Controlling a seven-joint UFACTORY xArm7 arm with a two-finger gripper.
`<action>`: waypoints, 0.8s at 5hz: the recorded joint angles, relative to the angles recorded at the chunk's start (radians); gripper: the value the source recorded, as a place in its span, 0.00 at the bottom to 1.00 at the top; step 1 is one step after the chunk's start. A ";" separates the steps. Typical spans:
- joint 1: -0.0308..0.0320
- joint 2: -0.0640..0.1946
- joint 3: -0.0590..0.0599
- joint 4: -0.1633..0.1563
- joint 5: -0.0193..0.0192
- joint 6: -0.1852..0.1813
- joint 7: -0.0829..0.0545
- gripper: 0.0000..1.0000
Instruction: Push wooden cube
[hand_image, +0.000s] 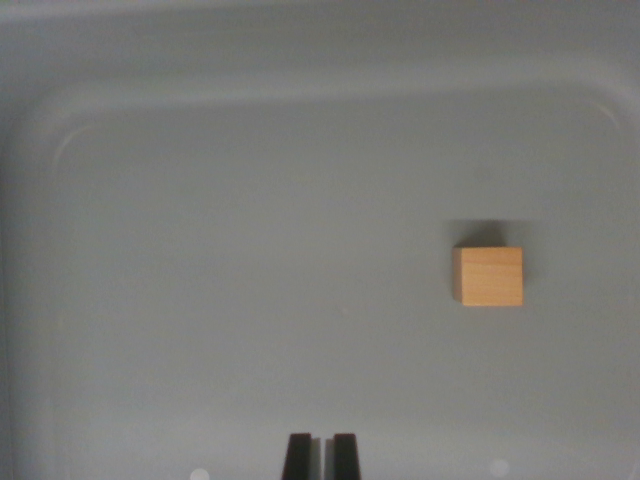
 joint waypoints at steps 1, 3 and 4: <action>0.0000 0.000 0.000 0.000 0.0000 0.000 0.000 0.00; -0.0014 0.002 -0.001 -0.009 0.0001 -0.011 -0.003 0.00; -0.0036 0.006 -0.003 -0.022 0.0003 -0.027 -0.008 0.00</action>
